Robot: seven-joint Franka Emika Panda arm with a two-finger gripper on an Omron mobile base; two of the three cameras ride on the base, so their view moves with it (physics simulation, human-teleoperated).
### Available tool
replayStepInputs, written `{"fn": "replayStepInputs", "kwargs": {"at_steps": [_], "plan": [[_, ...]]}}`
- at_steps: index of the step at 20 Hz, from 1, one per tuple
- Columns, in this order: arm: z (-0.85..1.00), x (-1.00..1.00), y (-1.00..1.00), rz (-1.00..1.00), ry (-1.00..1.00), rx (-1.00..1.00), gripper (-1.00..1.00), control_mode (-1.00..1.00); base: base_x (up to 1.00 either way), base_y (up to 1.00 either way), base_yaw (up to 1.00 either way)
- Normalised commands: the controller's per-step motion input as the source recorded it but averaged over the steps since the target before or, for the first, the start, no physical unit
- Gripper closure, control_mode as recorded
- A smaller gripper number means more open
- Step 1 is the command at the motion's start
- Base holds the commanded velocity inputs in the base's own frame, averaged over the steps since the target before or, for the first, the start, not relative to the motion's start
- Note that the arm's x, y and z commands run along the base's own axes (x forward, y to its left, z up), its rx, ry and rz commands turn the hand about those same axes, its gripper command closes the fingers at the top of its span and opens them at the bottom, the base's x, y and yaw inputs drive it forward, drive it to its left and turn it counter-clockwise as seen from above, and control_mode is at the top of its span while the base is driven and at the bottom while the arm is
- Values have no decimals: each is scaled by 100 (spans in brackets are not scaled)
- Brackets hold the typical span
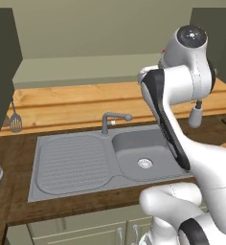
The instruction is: From the different types of pastries on the counter, select a croissant and place it on the cutting board. Then retrieve a jar of jam from the cabinet and place it alongside the croissant on the cutting board.
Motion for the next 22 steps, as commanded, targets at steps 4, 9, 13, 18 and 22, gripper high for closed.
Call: {"fn": "replayStepInputs", "kwargs": {"at_steps": [4, 9, 13, 18, 22], "plan": [[29, 36, -31, 0, -17, -5, -100, -100, 0, 0, 0], [49, 35, -41, 0, -10, 0, -100, -100, 0, 0, 0], [24, 33, -33, 0, -2, -1, -100, -100, 0, 0, 0], [0, 61, -19, -8, 0, 0, -100, -100, 0, 0, 0], [0, 44, -48, -18, 0, 0, -100, -100, 0, 0, 0]]}}
